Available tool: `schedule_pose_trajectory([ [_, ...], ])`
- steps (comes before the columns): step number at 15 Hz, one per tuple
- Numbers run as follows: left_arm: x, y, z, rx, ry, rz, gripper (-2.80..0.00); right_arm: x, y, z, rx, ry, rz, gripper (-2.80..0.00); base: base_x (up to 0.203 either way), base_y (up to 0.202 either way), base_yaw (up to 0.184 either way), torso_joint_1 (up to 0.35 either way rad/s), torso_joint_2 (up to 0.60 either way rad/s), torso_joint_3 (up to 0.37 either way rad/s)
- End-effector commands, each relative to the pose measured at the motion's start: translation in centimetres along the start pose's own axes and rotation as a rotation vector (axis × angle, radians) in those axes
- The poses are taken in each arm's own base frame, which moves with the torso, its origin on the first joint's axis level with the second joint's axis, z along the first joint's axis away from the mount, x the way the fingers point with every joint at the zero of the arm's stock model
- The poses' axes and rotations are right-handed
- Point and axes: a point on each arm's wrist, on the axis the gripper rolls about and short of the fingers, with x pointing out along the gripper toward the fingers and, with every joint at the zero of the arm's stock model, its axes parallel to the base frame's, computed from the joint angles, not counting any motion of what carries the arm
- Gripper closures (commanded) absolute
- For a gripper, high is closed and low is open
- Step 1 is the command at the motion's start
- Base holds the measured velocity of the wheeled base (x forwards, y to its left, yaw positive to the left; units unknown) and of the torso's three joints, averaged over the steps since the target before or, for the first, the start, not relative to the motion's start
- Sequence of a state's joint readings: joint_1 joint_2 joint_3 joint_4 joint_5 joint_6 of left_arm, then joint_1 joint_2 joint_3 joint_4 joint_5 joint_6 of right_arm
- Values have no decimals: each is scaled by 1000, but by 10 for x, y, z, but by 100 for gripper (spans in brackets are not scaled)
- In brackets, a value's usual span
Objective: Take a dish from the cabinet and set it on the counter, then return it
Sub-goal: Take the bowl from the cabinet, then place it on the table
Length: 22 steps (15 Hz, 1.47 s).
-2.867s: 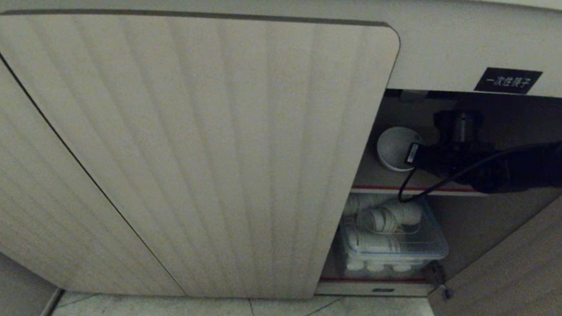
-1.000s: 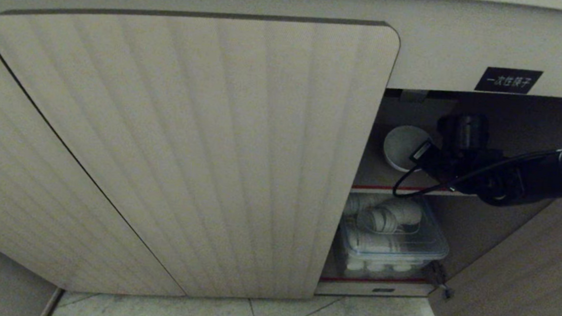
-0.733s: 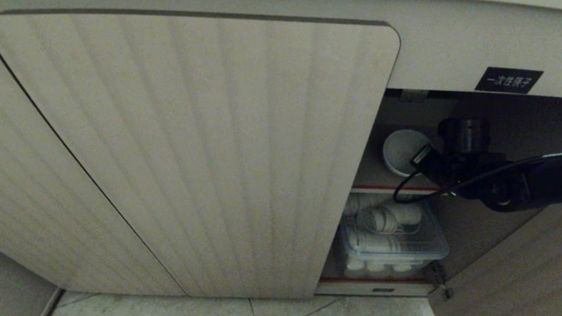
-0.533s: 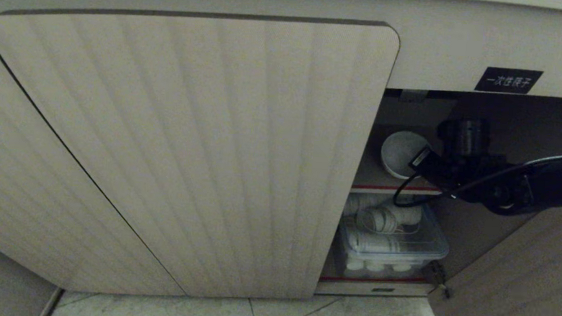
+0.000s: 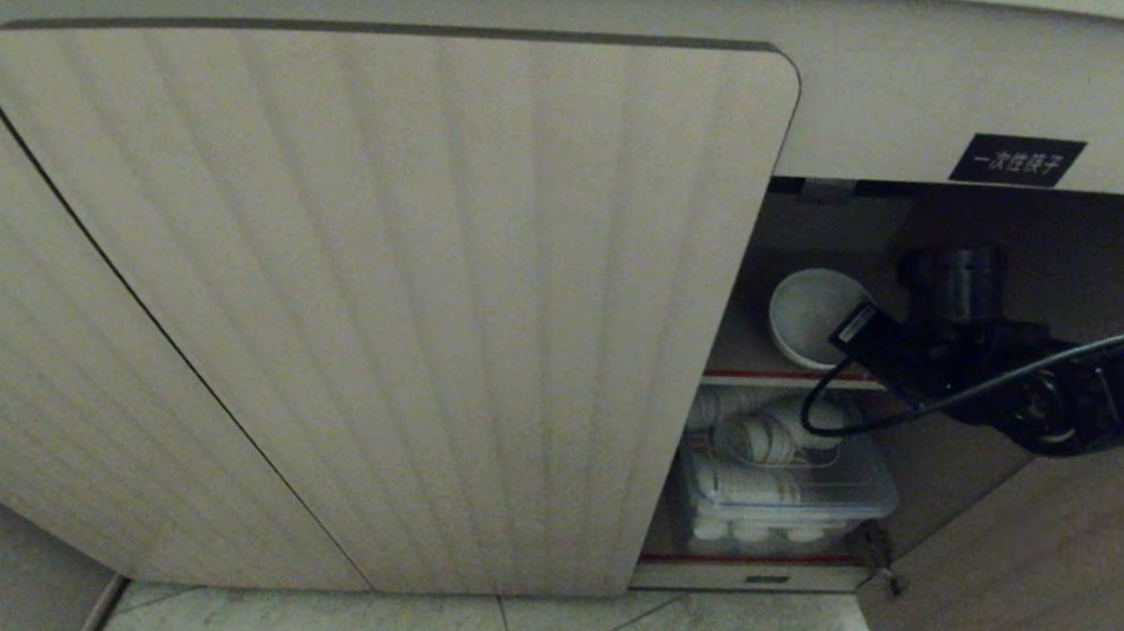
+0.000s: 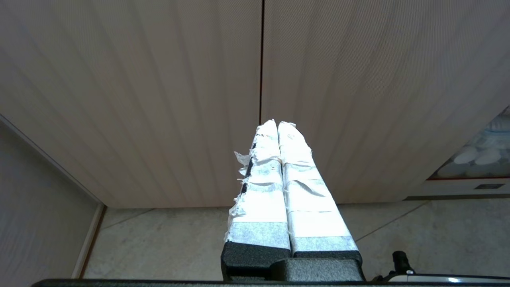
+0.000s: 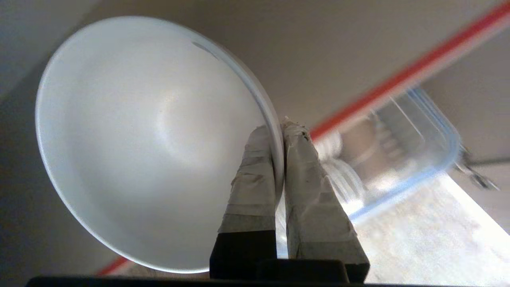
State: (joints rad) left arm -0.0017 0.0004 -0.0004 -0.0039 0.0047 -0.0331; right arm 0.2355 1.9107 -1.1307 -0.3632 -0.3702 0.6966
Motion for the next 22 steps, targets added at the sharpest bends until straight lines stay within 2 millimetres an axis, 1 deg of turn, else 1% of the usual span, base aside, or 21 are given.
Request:
schedule_pose_trajectory([
  [1, 0, 0, 0, -1, -1, 0, 0, -14, -5, 2, 4, 10, 7, 0, 0, 0, 0, 0, 0, 0],
  [4, 0, 0, 0, -1, -2, 0, 0, -28, -13, -2, -8, 75, 56, 0, 0, 0, 0, 0, 0, 0],
  [9, 0, 0, 0, -1, -2, 0, 0, -40, -24, -9, -21, 143, 56, 0, 0, 0, 0, 0, 0, 0],
  [12, 0, 0, 0, -1, -2, 0, 0, -47, -28, -11, -34, 208, 56, 0, 0, 0, 0, 0, 0, 0],
  [15, 0, 0, 0, -1, -1, 1, 0, -58, -34, -12, -50, 294, 42, 0, 0, 0, 0, 0, 0, 0],
  [18, 0, 0, 0, -1, -2, 0, 0, -69, -43, -13, -68, 356, 3, 0, 0, 0, 0, 0, 0, 0],
  [20, 0, 0, 0, -1, -2, 1, 0, -81, -51, -14, -77, 419, 0, 0, 0, 0, 0, 0, 0, 0],
  [22, 0, 0, 0, -1, -1, 0, 0, -91, -62, -21, -125, 459, -7, 0, 0, 0, 0, 0, 0, 0],
])
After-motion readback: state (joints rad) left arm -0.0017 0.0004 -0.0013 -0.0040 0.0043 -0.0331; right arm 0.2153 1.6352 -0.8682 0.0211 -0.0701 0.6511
